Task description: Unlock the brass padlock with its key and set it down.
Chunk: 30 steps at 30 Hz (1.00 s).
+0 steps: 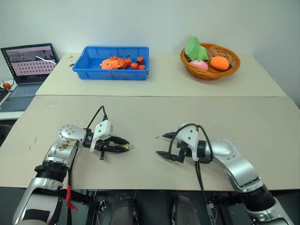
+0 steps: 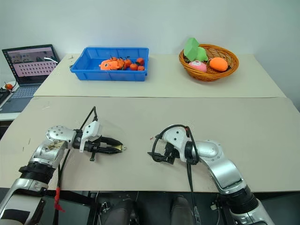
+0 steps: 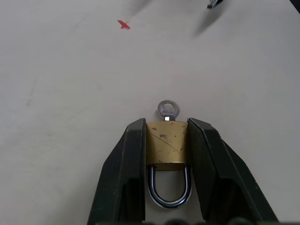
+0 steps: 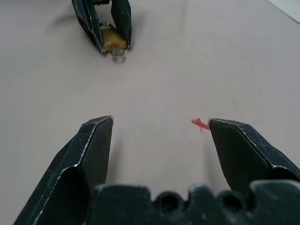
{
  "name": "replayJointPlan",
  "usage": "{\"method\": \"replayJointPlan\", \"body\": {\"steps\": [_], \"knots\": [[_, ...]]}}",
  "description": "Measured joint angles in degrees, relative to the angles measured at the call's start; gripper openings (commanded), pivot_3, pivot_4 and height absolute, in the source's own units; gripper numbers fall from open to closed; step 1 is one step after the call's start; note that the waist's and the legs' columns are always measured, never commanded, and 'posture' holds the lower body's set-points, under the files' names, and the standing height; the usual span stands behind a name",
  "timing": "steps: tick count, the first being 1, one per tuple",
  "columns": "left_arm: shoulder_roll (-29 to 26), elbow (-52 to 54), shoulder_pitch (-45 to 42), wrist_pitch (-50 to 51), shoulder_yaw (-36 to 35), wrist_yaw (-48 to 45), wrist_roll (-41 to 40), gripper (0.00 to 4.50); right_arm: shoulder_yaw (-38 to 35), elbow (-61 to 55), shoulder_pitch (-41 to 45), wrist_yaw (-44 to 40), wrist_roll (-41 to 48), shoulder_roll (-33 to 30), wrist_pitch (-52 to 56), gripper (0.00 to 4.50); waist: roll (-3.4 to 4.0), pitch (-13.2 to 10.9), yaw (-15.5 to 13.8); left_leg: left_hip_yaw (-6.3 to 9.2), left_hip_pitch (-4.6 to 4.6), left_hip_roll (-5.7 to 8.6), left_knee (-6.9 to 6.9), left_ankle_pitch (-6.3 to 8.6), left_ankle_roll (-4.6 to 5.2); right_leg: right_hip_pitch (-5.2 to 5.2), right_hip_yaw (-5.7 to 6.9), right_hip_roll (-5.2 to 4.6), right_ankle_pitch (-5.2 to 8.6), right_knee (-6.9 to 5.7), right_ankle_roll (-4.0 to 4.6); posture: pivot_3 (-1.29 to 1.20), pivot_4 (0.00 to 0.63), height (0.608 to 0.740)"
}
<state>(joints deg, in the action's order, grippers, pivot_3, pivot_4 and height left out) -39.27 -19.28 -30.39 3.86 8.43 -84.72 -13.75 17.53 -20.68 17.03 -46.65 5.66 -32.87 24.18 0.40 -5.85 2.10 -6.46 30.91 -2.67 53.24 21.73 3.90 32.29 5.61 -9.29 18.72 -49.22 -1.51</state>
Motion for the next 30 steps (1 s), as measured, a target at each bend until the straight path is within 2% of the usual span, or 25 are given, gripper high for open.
{"method": "replayJointPlan", "body": {"steps": [7, 15, 19, 22, 28, 30], "knots": [[-8.1, 9.9, -7.0, 11.0, -1.1, -3.3, -3.2, 0.83, 4.7, 0.4, 0.1, 9.8, -20.4, -4.1, -16.6, 3.85, 0.0, 0.0, 0.2, -0.01, 0.0, 0.0, -0.01, -0.02, -0.04, 0.05, -0.06, 0.01, 0.07, -0.04, -0.01, 0.0, 0.15, 0.644], [-9.0, 14.9, -8.0, 18.2, -2.3, -2.3, -6.9, 0.83, 4.4, 1.8, 5.9, 30.3, -45.5, -7.1, -38.8, 3.85, -0.03, 0.0, 0.3, -0.03, 0.02, 0.04, 0.21, -0.05, -0.1, 0.24, -0.18, -0.12, 0.66, -0.82, 0.06, 0.0, 0.15, 0.644], [-7.2, 14.8, -8.6, 18.4, -2.4, -1.0, -6.9, 0.83, 6.1, 5.3, 7.3, 38.7, -52.6, -6.8, -49.3, 3.85, -0.04, 0.0, 0.3, 0.01, 0.42, -0.03, 0.65, -0.03, -0.06, 0.71, -0.18, -0.09, 0.96, -1.41, 0.27, 0.0, 0.15, 0.644], [-6.2, 14.7, -9.4, 18.5, -2.3, -0.7, -6.8, 0.83, 8.0, 8.8, 8.1, 42.1, -56.5, -5.9, -54.6, 3.85, -0.06, 0.0, 0.5, 0.01, 0.58, 0.0, 0.81, -0.03, -0.06, 0.96, -0.35, -0.1, 1.12, -1.78, 0.34, 0.0, 0.15, 0.644], [-5.1, 14.7, -10.4, 18.7, -2.2, -0.3, -6.8, 0.83, 8.9, 14.1, 12.3, 44.6, -60.2, -3.9, -59.2, 3.85, -0.06, 0.0, 0.9, 0.14, 0.61, -0.07, 1.11, 0.15, 0.25, 1.02, -0.35, 0.03, 1.53, -2.19, 0.64, 0.0, 0.15, 0.644], [-5.1, 14.7, -10.4, 18.8, -2.2, -0.3, -6.8, 0.83, 8.9, 14.9, 12.5, 44.9, -60.8, -3.4, -59.8, 3.85, -0.06, 0.0, 0.8, 0.2, 0.69, -0.08, 1.41, 0.17, 0.3, 1.04, -0.37, 0.03, 1.8, -2.67, 0.71, 0.0, 0.15, 0.644]]}}
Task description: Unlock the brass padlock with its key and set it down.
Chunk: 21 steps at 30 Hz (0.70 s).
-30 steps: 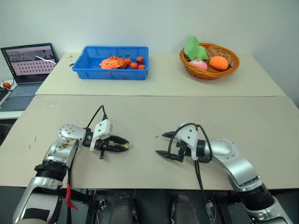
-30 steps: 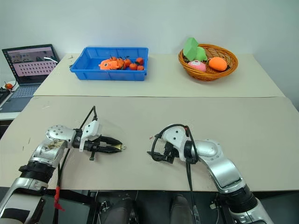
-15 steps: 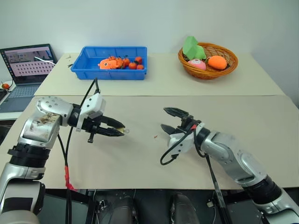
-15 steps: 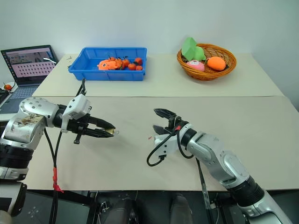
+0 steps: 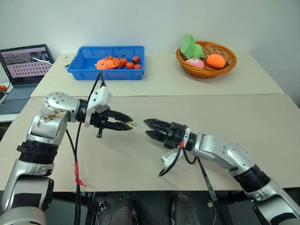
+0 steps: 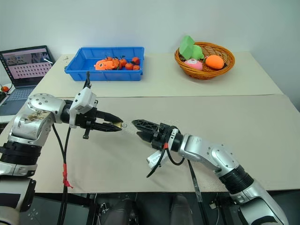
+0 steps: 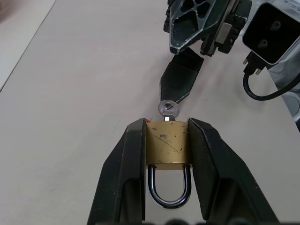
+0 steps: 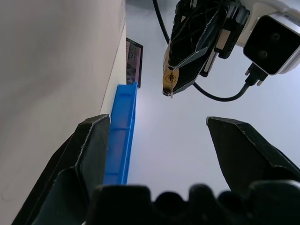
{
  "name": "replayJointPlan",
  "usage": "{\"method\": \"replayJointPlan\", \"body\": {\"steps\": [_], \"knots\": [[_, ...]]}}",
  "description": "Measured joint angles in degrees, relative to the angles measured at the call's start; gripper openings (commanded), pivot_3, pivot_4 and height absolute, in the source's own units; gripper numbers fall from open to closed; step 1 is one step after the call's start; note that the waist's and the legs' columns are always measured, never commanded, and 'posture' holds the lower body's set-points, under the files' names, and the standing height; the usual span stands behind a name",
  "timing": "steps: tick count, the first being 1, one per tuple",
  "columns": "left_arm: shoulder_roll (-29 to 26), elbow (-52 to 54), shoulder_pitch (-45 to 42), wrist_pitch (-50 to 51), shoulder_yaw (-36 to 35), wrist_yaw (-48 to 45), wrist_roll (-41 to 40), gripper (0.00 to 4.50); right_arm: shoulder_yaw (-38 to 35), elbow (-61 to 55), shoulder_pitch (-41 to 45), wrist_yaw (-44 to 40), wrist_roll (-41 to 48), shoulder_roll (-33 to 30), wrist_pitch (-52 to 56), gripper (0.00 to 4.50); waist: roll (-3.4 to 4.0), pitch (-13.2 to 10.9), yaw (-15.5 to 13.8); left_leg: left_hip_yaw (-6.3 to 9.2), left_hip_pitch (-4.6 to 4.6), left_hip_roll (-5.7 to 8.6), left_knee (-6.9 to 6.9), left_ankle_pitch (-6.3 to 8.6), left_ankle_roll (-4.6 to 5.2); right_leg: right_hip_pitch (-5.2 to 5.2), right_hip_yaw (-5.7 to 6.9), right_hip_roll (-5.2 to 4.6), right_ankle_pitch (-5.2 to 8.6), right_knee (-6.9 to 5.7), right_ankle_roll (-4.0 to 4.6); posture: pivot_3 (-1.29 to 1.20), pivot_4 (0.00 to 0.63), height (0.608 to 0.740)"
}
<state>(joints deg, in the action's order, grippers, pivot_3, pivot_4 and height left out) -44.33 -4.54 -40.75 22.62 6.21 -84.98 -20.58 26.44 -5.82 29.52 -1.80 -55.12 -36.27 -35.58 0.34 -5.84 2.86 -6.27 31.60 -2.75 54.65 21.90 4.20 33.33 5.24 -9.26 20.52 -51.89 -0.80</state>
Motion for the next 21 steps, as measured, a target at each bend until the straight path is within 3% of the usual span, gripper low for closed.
{"method": "replayJointPlan", "body": {"steps": [21], "knots": [[-0.4, 1.5, 0.0, 2.4, 0.6, -1.4, -0.3, 0.83, 0.0, 3.2, 1.6, 0.7, -3.1, 2.1, -2.6, 3.85, 0.0, 0.0, -0.2, 1.21, 0.79, -0.11, 1.27, 0.55, 0.98, 0.85, -0.1, 0.66, 0.77, -1.56, 0.97, 0.0, 0.15, 0.644]]}}
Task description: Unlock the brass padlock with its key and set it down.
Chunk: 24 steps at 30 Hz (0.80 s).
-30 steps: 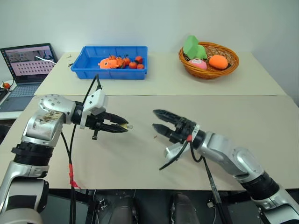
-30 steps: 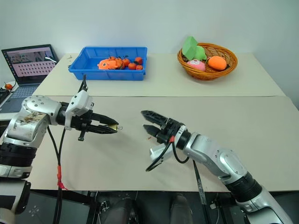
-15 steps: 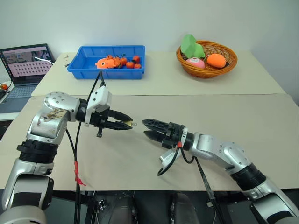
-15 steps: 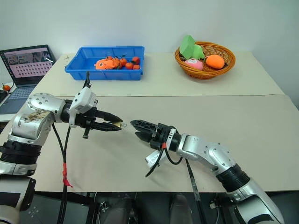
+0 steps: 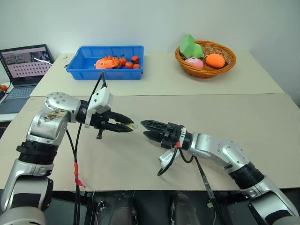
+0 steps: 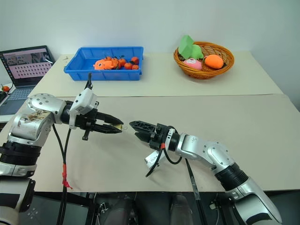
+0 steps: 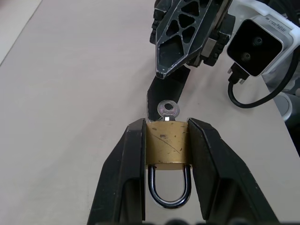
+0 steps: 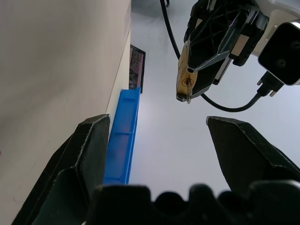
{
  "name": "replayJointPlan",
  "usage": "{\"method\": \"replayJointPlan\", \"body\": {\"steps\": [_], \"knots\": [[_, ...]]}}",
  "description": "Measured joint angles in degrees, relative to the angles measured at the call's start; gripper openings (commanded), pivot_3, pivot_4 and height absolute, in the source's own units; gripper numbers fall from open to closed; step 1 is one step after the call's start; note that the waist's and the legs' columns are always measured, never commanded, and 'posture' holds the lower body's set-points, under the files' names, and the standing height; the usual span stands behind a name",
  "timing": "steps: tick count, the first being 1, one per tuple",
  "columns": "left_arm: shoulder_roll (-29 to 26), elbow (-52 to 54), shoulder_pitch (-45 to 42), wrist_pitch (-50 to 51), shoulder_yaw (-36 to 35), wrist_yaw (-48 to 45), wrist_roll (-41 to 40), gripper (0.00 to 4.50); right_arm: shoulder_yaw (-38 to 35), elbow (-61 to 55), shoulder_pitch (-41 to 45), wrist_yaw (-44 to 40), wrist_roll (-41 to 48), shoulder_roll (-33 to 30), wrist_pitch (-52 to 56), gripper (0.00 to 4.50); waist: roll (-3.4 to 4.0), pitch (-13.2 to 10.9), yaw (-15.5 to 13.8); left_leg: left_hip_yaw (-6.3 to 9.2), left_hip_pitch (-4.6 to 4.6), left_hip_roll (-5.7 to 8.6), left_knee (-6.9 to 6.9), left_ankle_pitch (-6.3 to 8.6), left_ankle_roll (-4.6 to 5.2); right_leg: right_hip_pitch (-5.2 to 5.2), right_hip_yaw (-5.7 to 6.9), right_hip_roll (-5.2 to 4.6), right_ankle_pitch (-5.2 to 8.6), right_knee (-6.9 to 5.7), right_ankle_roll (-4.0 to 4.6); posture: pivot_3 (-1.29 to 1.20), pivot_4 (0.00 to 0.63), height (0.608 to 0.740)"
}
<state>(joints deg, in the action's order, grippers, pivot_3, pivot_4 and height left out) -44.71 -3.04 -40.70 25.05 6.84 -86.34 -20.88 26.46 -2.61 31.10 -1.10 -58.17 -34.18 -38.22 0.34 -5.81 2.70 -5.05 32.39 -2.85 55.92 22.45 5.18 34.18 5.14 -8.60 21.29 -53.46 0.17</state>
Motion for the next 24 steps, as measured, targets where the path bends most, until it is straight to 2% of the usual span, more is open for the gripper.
{"method": "replayJointPlan", "body": {"steps": [7, 10, 12, 19, 24], "knots": [[0.1, -0.1, 0.8, -1.1, 1.0, 0.2, 0.5, 0.83, 0.0, 0.0, 0.4, -0.4, -0.1, 0.0, -0.1, 3.85, -0.01, 0.0, 0.0, 0.45, 0.01, -0.12, 0.59, 0.16, 0.28, 0.1, -0.39, 0.37, 0.66, -1.07, 0.75, 0.0, 0.15, 0.644], [0.2, -0.1, 0.8, -1.2, 1.0, 0.4, 0.5, 0.83, 0.0, 0.0, 0.6, -1.3, 0.0, 0.2, -0.1, 3.85, -0.02, 0.0, 0.0, 0.79, 0.03, -0.12, 1.05, 0.41, 0.73, 0.1, -0.79, 0.65, 1.21, -1.68, 0.88, 0.0, 0.15, 0.644], [0.2, -0.1, 0.8, -1.2, 1.0, 0.5, 0.5, 0.83, 0.0, 0.0, 0.8, -1.4, 0.0, 0.4, -0.1, 3.85, -0.02, 0.0, 0.0, 1.11, 0.1, -0.12, 1.12, 0.58, 1.04, 0.1, -1.24, 1.15, 1.34, -1.75, 0.91, 0.0, 0.15, 0.644], [0.5, -0.2, 0.8, -1.2, 1.0, 1.3, 0.5, 0.83, 0.0, 0.0, 1.3, -2.5, 0.0, 1.3, -0.1, 3.85, -0.01, 0.0, -0.1, 2.07, 0.54, -0.24, 1.15, 0.57, 1.02, 0.18, -2.17, 2.42, 1.59, -2.08, 1.16, 0.0, 0.15, 0.644], [0.5, -1.1, 1.0, -1.5, 1.0, 1.4, 0.5, 0.83, 0.0, -0.1, 1.3, -3.4, 0.3, 1.9, -0.1, 3.85, -0.01, 0.0, 0.0, 2.18, 0.58, -0.19, 1.39, 0.58, 1.04, 0.23, -2.46, 2.53, 1.97, -2.39, 1.2, 0.0, 0.15, 0.644]]}}
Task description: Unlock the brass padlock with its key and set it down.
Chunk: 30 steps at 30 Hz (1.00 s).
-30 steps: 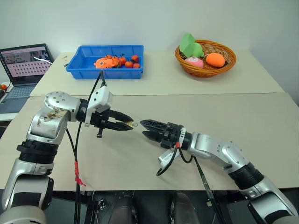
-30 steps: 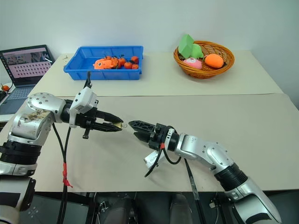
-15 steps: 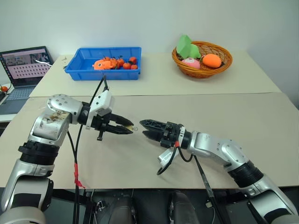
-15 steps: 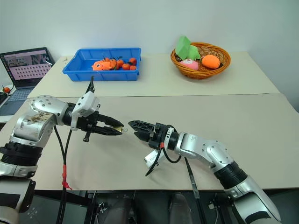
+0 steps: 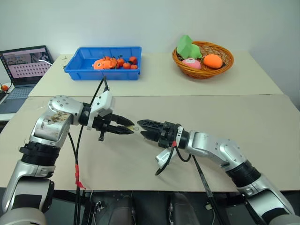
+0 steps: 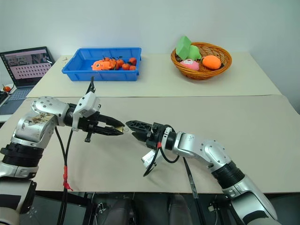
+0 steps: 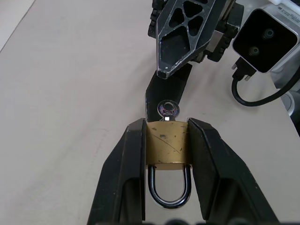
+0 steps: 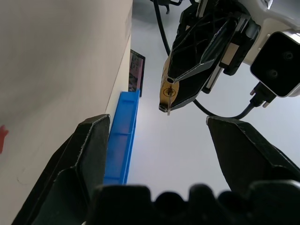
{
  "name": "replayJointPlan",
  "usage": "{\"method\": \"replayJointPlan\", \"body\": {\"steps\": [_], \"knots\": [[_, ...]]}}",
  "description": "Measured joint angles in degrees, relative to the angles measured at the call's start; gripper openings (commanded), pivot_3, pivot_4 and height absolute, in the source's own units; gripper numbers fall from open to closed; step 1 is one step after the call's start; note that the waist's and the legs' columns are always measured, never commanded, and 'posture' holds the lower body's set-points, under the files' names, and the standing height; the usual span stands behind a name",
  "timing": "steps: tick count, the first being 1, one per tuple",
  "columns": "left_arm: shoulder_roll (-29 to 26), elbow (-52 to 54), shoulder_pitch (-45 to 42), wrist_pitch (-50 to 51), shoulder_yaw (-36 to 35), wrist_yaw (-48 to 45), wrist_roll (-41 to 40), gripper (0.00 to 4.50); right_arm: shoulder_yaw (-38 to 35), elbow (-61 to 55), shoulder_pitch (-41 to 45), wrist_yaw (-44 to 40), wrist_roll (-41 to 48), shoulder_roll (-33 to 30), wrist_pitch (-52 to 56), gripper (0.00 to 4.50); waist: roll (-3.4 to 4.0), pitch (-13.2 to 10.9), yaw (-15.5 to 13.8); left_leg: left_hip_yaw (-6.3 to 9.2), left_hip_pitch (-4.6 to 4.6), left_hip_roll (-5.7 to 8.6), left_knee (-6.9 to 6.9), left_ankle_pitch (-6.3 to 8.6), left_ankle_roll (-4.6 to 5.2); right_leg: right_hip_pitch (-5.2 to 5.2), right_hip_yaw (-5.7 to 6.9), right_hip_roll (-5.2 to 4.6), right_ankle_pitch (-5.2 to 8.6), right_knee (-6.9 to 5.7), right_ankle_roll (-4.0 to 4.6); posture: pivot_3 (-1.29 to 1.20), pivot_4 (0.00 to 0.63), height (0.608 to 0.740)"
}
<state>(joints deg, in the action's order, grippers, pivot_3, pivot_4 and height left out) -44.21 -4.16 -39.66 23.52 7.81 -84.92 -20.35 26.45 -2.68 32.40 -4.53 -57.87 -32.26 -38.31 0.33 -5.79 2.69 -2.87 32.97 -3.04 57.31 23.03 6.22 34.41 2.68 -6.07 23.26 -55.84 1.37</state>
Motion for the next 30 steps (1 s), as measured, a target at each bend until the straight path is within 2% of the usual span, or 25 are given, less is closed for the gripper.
{"method": "replayJointPlan", "body": {"steps": [10, 18, 30], "knots": [[0.0, -1.2, 1.7, -1.9, 0.1, 0.4, 0.2, 0.83, 0.0, -0.2, 0.0, -0.5, 0.4, 0.0, 0.0, 3.85, 0.01, 0.0, 0.0, 0.65, 0.27, -0.14, 0.17, 0.0, 0.0, 0.0, -0.45, 0.81, 0.16, -0.29, 0.19, 0.0, 0.15, 0.644], [0.0, -1.2, 1.8, -1.9, 0.2, 0.6, 0.2, 0.83, -0.1, -0.3, 0.0, -1.4, 1.0, 0.1, 0.0, 3.85, 0.02, 0.0, -0.1, 0.71, 0.43, -0.84, 0.53, 0.0, 0.01, -0.01, -0.55, 1.61, 0.3, -0.29, 0.44, 0.0, 0.15, 0.644], [0.0, -1.2, 1.8, -2.0, 0.2, 0.5, 0.2, 0.83, -1.1, -0.8, -1.2, -2.9, 5.9, 0.1, 0.3, 3.85, 0.02, 0.0, -0.1, 0.91, 0.42, -0.9, 0.52, 0.01, 0.01, 0.0, -0.5, 1.74, 0.48, -0.38, 0.76, 0.0, 0.15, 0.644]]}}
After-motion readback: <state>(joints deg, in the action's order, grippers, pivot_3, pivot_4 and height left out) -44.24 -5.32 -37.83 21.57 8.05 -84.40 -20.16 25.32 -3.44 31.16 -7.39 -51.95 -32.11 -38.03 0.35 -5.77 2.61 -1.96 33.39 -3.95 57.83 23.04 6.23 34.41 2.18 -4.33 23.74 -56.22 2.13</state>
